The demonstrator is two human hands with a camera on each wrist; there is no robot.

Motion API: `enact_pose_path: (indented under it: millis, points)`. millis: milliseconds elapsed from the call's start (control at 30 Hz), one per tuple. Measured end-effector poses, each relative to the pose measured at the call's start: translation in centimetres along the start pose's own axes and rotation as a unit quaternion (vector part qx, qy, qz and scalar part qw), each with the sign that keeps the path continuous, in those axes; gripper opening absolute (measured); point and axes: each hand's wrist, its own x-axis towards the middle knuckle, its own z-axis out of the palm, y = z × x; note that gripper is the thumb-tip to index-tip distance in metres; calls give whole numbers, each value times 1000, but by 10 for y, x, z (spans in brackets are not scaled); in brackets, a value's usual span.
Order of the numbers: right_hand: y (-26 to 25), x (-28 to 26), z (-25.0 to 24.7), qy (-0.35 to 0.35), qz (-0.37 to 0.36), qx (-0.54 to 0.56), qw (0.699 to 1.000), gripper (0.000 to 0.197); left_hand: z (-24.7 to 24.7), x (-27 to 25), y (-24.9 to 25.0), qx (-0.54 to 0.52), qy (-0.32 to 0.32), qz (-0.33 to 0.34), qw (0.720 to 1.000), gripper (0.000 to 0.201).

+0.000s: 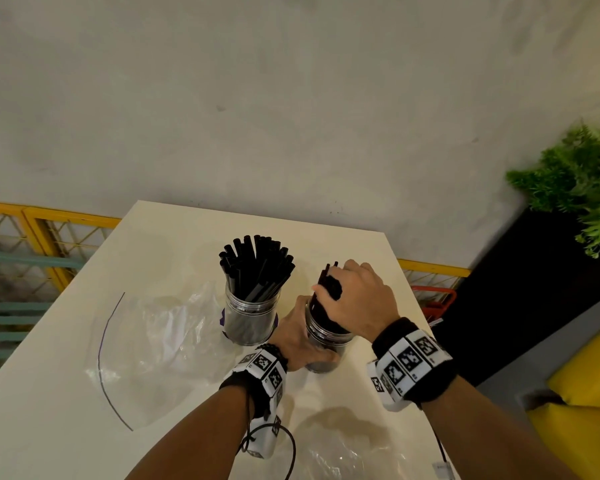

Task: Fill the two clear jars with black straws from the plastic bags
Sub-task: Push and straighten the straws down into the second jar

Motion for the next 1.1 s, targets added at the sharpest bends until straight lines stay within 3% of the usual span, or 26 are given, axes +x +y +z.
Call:
enact_pose_path:
  millis: [67, 200, 267, 333, 400, 467, 500, 600, 700, 767, 933, 1100]
  points:
    - [7, 7, -4, 16, 53, 43, 998, 41, 0, 0, 1, 2, -2, 2, 1000, 100]
    - [11, 14, -6, -92, 92, 31, 991, 47, 1, 0, 3, 10, -4, 7, 1000, 100]
    - [9, 17, -13, -81, 98, 36, 991, 49, 1, -1, 3, 11, -3, 8, 1000, 99]
    - [6, 17, -18, 7, 51, 10, 999, 51, 1, 0, 3, 8, -2, 5, 1000, 98]
    - [-2, 10, -13, 59, -41, -14, 997, 49, 0, 0, 1, 5, -4, 4, 1000, 98]
    - [-8, 1, 2, 45, -109, -87, 989, 43, 0, 1, 1, 9, -5, 2, 1000, 97]
    - [-7, 0, 8, 23, -111, -135, 984, 43, 0, 1, 1, 10, -4, 3, 1000, 97]
    - [9, 11, 2, -45, -32, -180, 982, 46, 1, 0, 2, 10, -1, 6, 1000, 99]
    - [23, 17, -2, -90, 35, -58, 994, 34, 2, 1, 2, 12, -1, 2, 1000, 99]
    - [19, 17, 0, -77, 52, 26, 995, 28, 2, 1, 2, 12, -1, 3, 1000, 98]
    - [18, 22, -7, -7, 67, 25, 997, 32, 2, 1, 2, 17, 4, 6, 1000, 99]
    - [17, 35, -11, -195, 121, -20, 973, 51, 2, 1, 3, 17, -4, 7, 1000, 103]
